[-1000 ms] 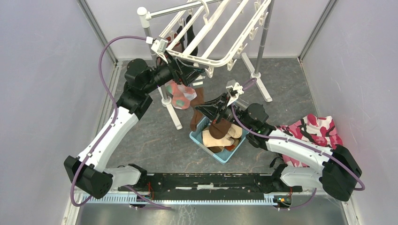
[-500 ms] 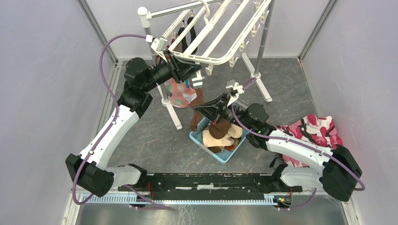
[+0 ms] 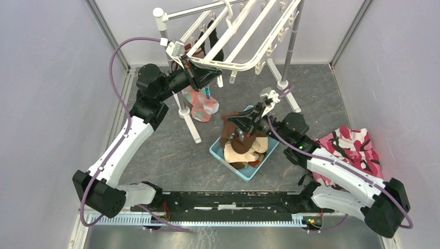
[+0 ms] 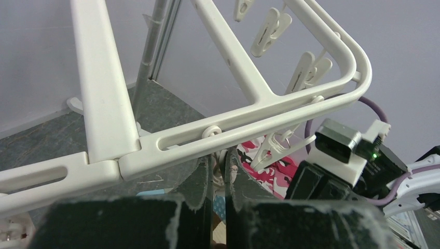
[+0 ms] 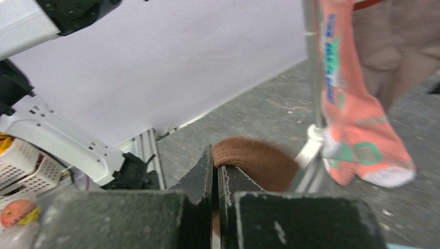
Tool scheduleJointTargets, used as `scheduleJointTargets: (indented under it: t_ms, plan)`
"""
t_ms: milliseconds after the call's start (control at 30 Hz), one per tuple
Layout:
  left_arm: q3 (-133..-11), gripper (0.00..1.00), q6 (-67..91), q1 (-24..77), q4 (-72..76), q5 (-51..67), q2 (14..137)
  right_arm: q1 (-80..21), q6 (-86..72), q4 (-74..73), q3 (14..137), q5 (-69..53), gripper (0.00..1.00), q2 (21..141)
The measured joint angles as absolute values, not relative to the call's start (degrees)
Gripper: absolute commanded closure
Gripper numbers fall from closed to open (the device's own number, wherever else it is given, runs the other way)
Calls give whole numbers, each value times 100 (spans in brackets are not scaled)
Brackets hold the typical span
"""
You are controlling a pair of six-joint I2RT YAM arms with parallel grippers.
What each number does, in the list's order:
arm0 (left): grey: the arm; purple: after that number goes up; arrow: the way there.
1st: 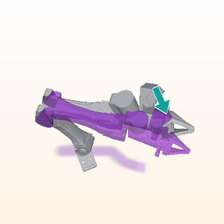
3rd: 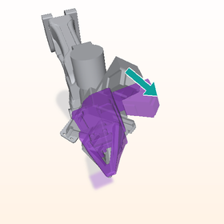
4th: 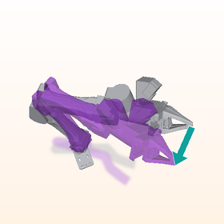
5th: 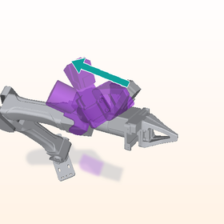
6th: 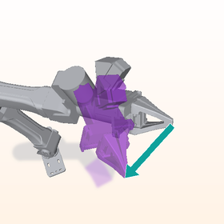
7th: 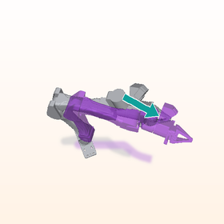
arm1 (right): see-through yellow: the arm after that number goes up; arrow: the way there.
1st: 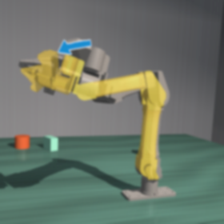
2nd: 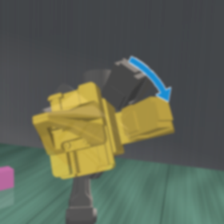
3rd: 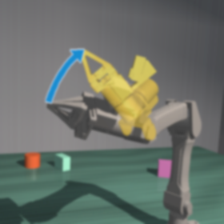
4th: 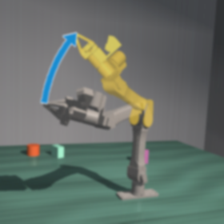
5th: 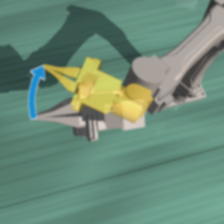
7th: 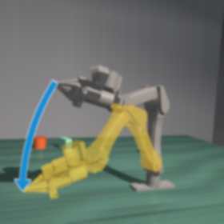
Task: Remove the socks clipped to the hanger
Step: Place the sock in the bin.
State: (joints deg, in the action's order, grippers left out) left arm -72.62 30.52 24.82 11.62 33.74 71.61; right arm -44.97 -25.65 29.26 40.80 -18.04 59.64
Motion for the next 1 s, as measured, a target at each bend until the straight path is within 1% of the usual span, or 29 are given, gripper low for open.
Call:
scheduleJointTargets:
  t_ms: [167, 267, 433, 533, 667, 733, 833, 933, 1000]
  plan:
    - [-7262, 98, 3048, 2482, 1238, 3498, 7126, -3964, -2392, 2115, 3931, -1831, 100, 5365]
    - [-7258, 98, 3046, 2482, 1240, 3507, 7072, -3820, -2259, 1649, 3723, -1859, 100, 5317]
    - [-7201, 98, 3046, 2482, 1243, 3503, 6956, -3743, -2012, 1114, 3140, -1739, 100, 5695]
    - [-7170, 98, 3044, 2482, 1240, 3498, 6917, -3726, -1820, 836, 2884, -1396, 100, 6088]
    - [-7113, 98, 3044, 2480, 1240, 3483, 6882, -3717, -1675, 602, 2873, -886, 100, 6788]
    - [-7085, 98, 3044, 2480, 1243, 3472, 6862, -3721, -1653, 543, 2943, -633, 93, 7081]
    - [-7063, 98, 3044, 2480, 1247, 3461, 6847, -3734, -1610, 502, 3061, -296, 71, 7185]
    - [-7026, 98, 3044, 2475, 1253, 3459, 6818, -3736, -1424, 456, 3109, 93, 60, 7177]
    - [-6997, 98, 3044, 2471, 1260, 3459, 6799, -3736, -1258, 325, 3116, 292, 55, 7091]
